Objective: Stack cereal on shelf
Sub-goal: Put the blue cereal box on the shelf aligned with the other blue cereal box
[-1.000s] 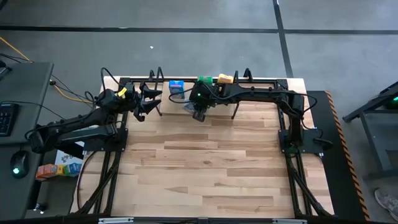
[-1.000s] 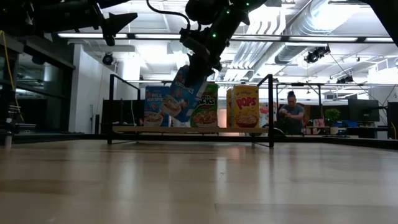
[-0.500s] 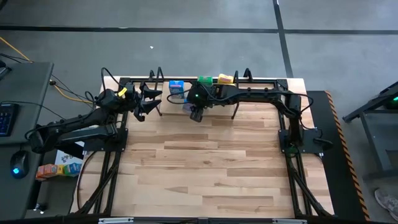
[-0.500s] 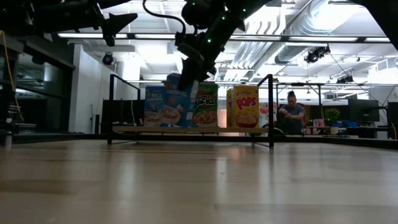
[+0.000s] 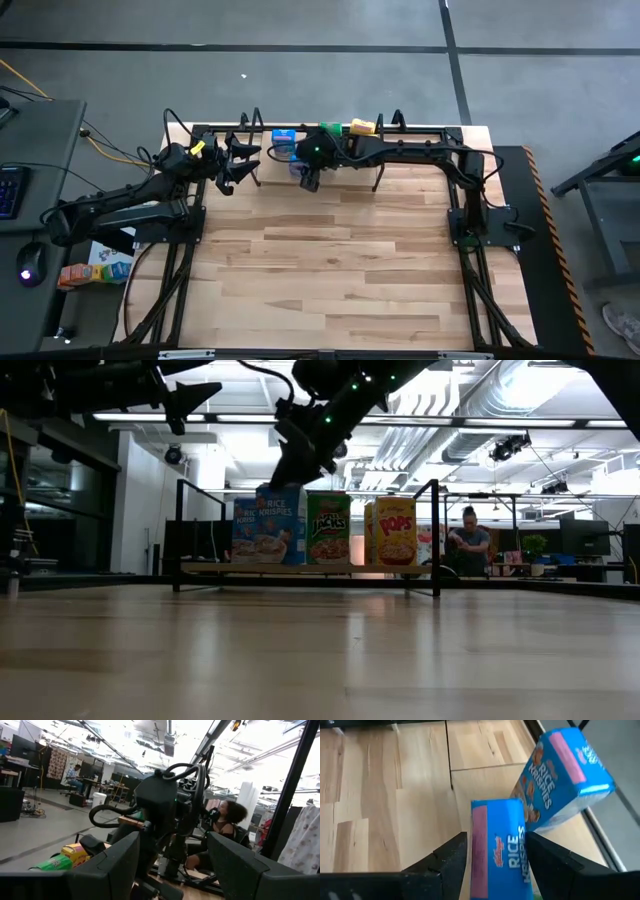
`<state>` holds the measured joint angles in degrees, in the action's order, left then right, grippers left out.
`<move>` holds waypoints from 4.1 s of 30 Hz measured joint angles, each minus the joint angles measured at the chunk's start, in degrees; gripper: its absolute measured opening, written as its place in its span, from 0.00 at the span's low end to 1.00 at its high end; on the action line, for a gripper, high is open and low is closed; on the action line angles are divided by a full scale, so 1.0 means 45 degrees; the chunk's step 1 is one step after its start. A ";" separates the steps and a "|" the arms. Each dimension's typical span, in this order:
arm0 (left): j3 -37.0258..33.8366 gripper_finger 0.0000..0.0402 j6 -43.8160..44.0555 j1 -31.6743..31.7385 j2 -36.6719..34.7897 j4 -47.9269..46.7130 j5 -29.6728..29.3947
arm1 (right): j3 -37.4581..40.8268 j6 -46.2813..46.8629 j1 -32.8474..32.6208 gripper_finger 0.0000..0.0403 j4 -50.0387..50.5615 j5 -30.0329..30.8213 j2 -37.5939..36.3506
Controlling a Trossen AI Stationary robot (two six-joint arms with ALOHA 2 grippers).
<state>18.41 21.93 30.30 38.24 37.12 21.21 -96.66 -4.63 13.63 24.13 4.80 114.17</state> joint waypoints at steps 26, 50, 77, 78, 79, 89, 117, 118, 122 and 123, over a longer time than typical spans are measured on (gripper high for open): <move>-0.0003 0.56 0.0003 -0.0005 0.0005 -0.0362 -0.0160 | 0.6091 0.0312 -0.0392 0.03 -0.2418 0.1153 -0.3278; -0.0005 0.56 -0.0372 -0.0005 0.0005 -0.0497 -0.0918 | 0.7179 0.1066 -0.0371 0.00 -0.7626 0.1056 -0.2225; -0.0005 0.56 -0.0500 -0.0005 0.0005 -0.0570 -0.1438 | 0.7155 0.2786 -0.0253 0.00 -1.0657 0.1201 -0.1535; -0.0005 0.56 -0.0500 -0.0005 0.0005 -0.0571 -0.1438 | 0.7155 0.2730 -0.0253 0.00 -1.0642 0.1261 -0.1535; -0.0003 0.56 -0.0498 -0.0005 0.0005 -0.0573 -0.1438 | 0.7155 0.2665 -0.0253 0.00 -1.0629 0.1273 -0.1541; -0.0005 0.56 -0.0787 -0.0005 0.0010 -0.0680 -0.1447 | 0.5413 -0.4121 -0.0808 0.00 -0.5053 0.1723 -0.2324; -0.0005 0.56 -0.0709 -0.0005 0.0015 -0.0850 -0.1782 | 0.5163 -1.1983 -0.1214 0.00 -0.6739 0.3245 -0.0581; -0.0005 0.56 -0.0709 -0.0005 0.0015 -0.0850 -0.1869 | 0.5163 -1.2013 -0.1175 0.00 -0.6876 0.3182 -0.0563; -0.0005 0.56 -0.0764 -0.0005 0.0015 -0.0850 -0.2176 | 0.5163 -1.2688 -0.1166 0.00 -0.7472 0.3201 -0.0302; -0.0005 0.56 -0.0801 -0.0005 0.0015 -0.0850 -0.2181 | 0.5163 -1.2781 -0.1166 0.00 -0.7640 0.3211 -0.0187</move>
<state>18.39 18.33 30.28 38.30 33.30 11.40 -73.43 -62.15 8.38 -10.25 19.25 113.33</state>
